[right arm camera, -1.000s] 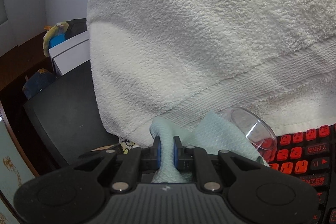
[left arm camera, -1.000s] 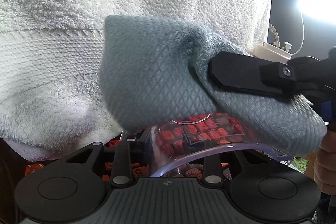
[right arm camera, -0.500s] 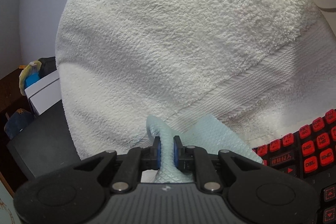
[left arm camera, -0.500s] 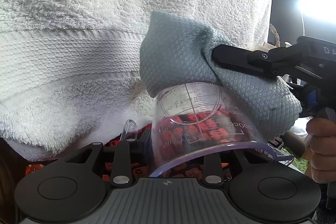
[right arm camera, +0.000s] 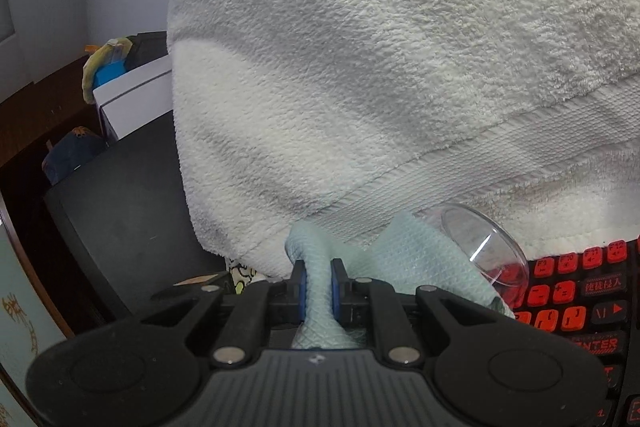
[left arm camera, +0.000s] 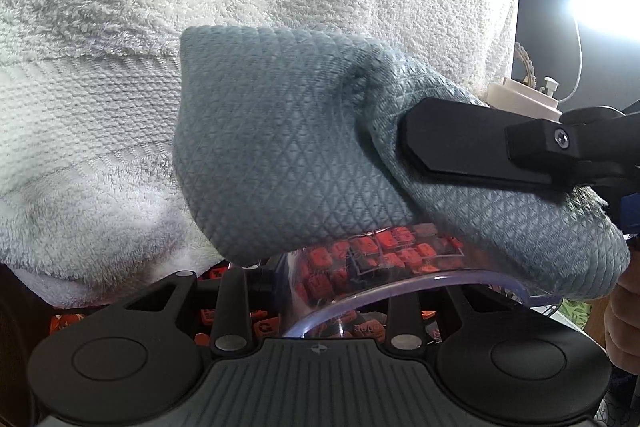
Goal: Clean container
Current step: 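Rub the green cloth over the cup's rim while the left gripper holds the cup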
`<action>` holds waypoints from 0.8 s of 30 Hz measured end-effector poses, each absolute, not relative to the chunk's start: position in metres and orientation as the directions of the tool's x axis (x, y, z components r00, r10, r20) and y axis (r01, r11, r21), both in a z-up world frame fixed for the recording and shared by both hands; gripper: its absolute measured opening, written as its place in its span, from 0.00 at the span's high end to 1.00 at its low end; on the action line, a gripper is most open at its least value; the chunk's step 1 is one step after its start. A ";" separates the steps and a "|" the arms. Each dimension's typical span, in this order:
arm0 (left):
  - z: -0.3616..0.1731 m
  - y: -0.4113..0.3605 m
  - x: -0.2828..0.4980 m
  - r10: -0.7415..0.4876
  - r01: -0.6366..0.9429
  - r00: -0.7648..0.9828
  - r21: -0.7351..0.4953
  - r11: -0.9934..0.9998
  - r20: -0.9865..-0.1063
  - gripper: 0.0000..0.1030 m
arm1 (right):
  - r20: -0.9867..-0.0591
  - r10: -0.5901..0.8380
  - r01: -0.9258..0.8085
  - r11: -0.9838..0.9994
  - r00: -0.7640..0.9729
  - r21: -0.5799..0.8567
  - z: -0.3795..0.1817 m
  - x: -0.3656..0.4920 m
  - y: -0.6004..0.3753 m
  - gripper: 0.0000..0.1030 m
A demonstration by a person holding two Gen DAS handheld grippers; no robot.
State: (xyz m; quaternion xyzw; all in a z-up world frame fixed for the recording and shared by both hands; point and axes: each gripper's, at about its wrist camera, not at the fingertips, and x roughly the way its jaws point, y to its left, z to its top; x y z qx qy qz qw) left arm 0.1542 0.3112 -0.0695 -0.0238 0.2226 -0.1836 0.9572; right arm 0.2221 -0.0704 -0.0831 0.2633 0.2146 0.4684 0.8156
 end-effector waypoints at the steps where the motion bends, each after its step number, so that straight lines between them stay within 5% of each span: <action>1: -0.069 0.306 0.156 -0.362 0.341 0.834 -0.127 0.932 -0.417 0.71 | -0.104 0.874 -0.650 0.427 0.475 0.628 -0.083 0.222 -0.071 0.90; 13: -0.063 0.272 0.175 -0.362 0.342 0.833 -0.125 0.931 -0.417 0.71 | -0.073 0.782 -0.509 0.470 0.618 0.721 -0.093 0.241 -0.103 0.90; 24: -0.060 0.245 0.195 -0.366 0.344 0.832 -0.131 0.930 -0.416 0.71 | -0.090 0.880 -0.622 0.399 0.467 0.674 -0.088 0.229 -0.075 0.89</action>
